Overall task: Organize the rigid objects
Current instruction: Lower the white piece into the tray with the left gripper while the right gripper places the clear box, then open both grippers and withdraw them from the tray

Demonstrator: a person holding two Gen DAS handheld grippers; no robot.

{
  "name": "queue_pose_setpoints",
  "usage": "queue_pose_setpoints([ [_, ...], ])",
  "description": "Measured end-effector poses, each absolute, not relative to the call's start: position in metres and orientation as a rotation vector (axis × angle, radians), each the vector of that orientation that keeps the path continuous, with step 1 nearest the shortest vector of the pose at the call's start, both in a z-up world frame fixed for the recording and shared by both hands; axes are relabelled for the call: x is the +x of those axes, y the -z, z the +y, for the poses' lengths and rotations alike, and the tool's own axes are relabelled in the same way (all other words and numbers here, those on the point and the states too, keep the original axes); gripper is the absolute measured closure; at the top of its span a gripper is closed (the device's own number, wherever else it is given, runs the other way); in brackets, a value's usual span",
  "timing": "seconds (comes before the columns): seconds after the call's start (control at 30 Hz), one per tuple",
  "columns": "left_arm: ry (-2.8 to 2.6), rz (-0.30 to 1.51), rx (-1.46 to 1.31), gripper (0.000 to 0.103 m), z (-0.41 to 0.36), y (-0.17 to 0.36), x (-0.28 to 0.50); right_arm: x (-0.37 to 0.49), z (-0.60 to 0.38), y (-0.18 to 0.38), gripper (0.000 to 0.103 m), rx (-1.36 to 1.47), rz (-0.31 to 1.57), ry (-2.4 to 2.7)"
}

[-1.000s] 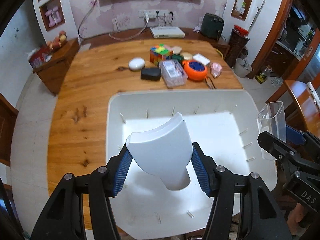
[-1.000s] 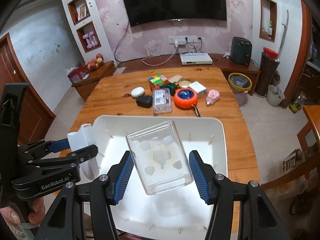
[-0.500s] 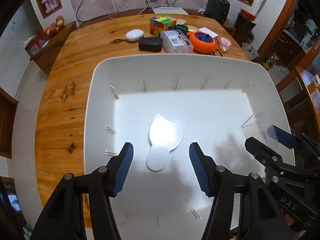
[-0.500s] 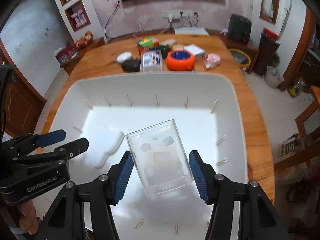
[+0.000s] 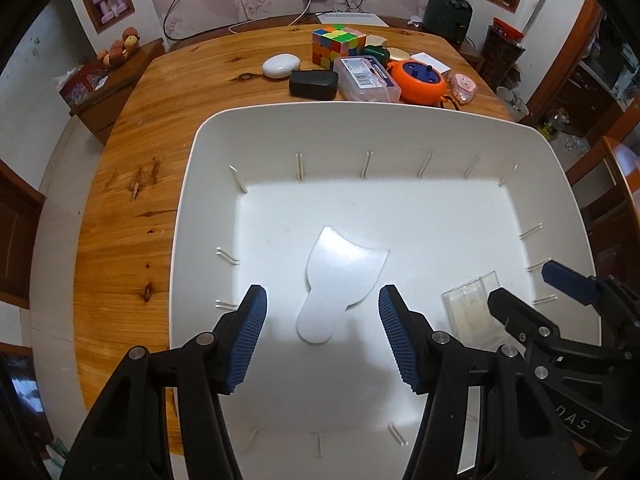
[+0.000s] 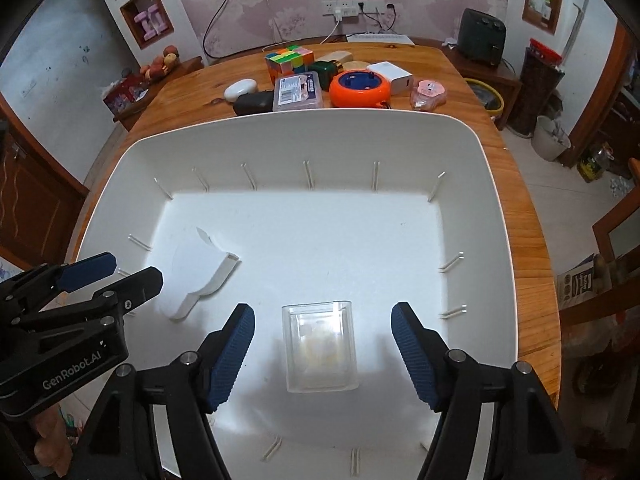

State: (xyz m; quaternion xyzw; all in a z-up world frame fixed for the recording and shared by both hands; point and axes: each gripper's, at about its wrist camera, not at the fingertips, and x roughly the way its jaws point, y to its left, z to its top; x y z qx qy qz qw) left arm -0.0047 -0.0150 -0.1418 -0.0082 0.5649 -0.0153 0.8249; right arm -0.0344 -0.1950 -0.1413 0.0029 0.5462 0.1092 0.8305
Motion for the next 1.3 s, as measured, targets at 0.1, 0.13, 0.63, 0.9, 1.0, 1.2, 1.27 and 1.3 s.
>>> queue_pose_setpoints([
  [0.1,0.028,1.207,-0.031,0.026,-0.013,0.143,-0.004,-0.035,-0.195,0.141,0.031,0.006,1.159,-0.233],
  [0.13,0.027,1.207,-0.032,0.020,-0.012,0.143,-0.004,-0.035,-0.196,0.140,0.031,0.005,1.157,-0.233],
  [0.63,0.025,1.187,-0.039,0.015,-0.009,0.139,-0.007,-0.036,-0.192,0.137,0.031,-0.009,1.147,-0.223],
  [0.9,0.026,1.146,-0.029,0.009,-0.008,0.131,-0.009,-0.037,-0.191,0.134,0.031,-0.018,1.139,-0.204],
  [1.0,0.021,1.130,-0.020,0.009,-0.008,0.127,-0.008,-0.037,-0.191,0.134,0.031,-0.021,1.137,-0.205],
  [1.2,0.009,1.102,-0.024,0.009,-0.001,0.116,-0.003,-0.037,-0.188,0.127,0.031,-0.035,1.111,-0.211],
  [1.27,0.007,1.087,-0.033,0.008,0.003,0.109,0.001,-0.036,-0.186,0.120,0.031,-0.046,1.091,-0.210],
  [1.3,0.006,1.080,-0.037,0.008,0.006,0.105,0.003,-0.035,-0.186,0.117,0.031,-0.049,1.083,-0.211],
])
